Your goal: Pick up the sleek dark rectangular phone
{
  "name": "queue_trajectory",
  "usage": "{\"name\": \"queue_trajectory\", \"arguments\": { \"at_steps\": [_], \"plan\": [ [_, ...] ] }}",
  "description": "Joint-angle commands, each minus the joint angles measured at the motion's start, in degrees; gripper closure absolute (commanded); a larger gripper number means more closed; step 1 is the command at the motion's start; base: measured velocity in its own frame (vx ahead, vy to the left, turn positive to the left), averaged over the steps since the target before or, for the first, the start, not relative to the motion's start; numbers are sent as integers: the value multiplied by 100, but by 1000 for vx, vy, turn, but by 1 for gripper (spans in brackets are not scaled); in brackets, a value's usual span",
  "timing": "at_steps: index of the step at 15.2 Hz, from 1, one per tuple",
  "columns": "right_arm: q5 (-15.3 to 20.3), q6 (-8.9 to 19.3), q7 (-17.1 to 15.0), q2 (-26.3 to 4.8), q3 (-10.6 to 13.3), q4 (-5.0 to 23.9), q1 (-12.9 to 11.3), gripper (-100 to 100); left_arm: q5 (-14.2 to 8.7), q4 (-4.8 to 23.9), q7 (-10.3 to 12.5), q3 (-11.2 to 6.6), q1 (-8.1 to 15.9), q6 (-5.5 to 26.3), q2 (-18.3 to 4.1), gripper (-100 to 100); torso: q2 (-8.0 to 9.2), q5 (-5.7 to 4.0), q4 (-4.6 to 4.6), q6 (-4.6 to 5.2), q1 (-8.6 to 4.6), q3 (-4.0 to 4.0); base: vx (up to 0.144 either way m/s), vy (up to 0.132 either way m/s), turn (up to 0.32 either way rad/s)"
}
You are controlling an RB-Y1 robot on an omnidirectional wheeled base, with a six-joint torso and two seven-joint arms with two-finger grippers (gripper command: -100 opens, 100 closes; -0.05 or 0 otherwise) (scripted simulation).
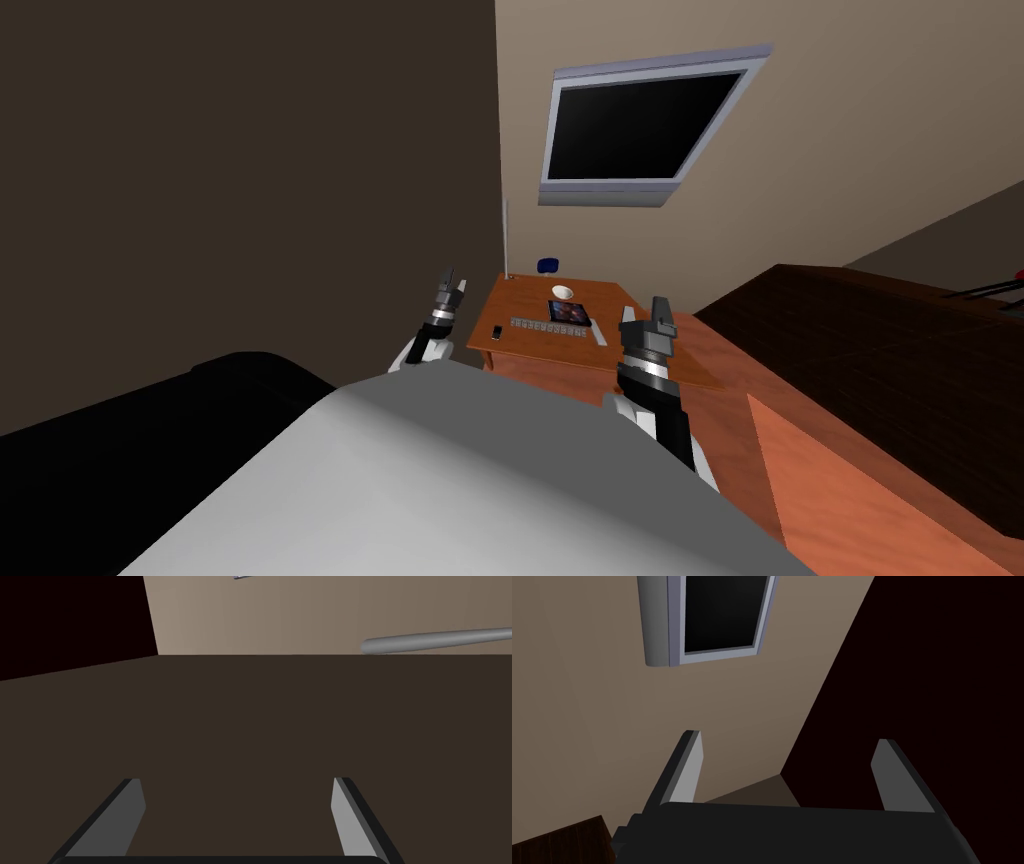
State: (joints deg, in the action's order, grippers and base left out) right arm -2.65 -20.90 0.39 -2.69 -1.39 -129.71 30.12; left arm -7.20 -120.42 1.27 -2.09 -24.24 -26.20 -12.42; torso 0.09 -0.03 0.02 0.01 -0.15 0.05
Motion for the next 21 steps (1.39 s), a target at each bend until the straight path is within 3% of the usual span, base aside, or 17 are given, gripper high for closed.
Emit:
{"name": "queue_trajectory", "arguments": {
  "at_steps": [1, 4, 5, 6, 9, 11, 12, 13, 18, 20, 21],
  "plan": [
    [0, 0, 0, 0, 0, 0, 0, 0, -113, 186, -228, -17, 121, 286, -175, -100, 0, 0, 0, 0, 0, 0, -24, -43, -117],
    [0, 0, 0, 0, 0, 0, 0, 0, -201, 365, -402, -29, 231, 493, -294, -100, -1, 0, 0, 2, 0, 0, -21, -38, -114],
    [0, 0, 0, 0, 0, 0, 0, 0, -294, 557, -590, -42, 345, 692, -408, -100, -1, 0, 0, 0, 1, -1, -20, -41, -145],
    [0, 0, 0, 0, 0, 0, 0, 0, -294, 557, -590, -42, 345, 713, -408, -100, -1, 0, 0, 2, 1, -1, -21, -37, -124],
    [0, 0, 0, 0, 0, 0, 0, 0, -497, 974, -971, -66, 583, 1092, -628, -100, -1, 0, 0, 1, 0, -1, -19, -43, -126],
    [0, 0, 0, 0, 0, 0, 0, 0, -497, 979, -1002, -66, 583, 1187, -628, -100, -1, 0, 0, 1, -2, -1, -16, -37, -97],
    [0, 0, 0, 0, 0, 0, 0, 0, -604, 1208, -1226, -78, 705, 1392, -733, -100, -2, 0, 0, -1, 2, -1, -10, -27, -120],
    [0, 0, 0, 0, 0, 0, 0, 0, -604, 1208, -1226, -78, 705, 1440, -733, -100, -3, 1, -1, 1, 4, -2, -13, -27, -128],
    [0, 0, 0, 0, 0, 0, 0, 0, -945, 1832, -1861, -111, 1074, 2103, -1038, -100, 1, 1, 0, 0, 3, 0, -21, -37, -158],
    [0, 0, 0, 0, 0, 0, 0, 0, -945, 1953, -1957, -111, 1074, 2250, -1038, -100, 0, 1, 0, 1, 4, 0, -13, -26, -81],
    [0, 0, 0, 0, 0, 0, 0, 0, -1064, 2148, -2172, -120, 1196, 2438, -1136, -100, -2, 1, 0, -1, 7, -1, -7, -25, -128]
  ]
}}
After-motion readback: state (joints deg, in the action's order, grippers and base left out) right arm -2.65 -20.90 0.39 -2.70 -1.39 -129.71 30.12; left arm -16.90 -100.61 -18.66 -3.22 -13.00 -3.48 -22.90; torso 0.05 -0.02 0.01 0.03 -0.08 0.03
